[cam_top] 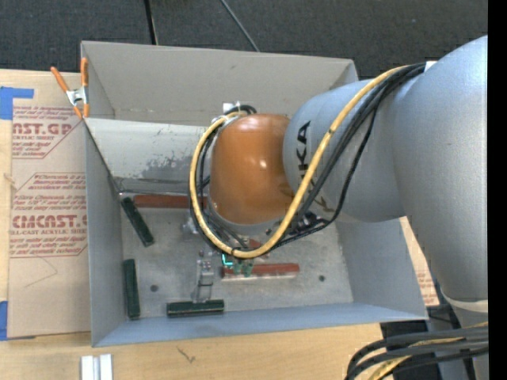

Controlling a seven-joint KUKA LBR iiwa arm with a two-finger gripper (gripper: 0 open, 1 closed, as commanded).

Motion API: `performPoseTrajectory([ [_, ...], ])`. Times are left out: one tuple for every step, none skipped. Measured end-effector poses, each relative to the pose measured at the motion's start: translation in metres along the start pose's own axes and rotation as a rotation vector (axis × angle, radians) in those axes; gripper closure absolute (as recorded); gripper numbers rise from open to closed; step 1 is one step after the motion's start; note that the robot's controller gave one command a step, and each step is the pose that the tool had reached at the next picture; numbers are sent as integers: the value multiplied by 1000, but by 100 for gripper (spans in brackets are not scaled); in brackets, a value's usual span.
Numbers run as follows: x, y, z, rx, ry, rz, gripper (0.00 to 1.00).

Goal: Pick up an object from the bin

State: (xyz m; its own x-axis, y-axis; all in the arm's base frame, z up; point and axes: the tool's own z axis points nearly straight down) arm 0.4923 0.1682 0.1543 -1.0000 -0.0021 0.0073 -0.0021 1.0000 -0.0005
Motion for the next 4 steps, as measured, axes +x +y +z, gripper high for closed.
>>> performPoseTrajectory([
  [-2, -1, -3, -1, -7, 1, 0],
  [-4, -33, 7, -2, -8, -104, 0],
  [-23, -55, 51, 0, -15, -158, 0],
  [-20, -90, 70, -1, -2, -25, 0],
])
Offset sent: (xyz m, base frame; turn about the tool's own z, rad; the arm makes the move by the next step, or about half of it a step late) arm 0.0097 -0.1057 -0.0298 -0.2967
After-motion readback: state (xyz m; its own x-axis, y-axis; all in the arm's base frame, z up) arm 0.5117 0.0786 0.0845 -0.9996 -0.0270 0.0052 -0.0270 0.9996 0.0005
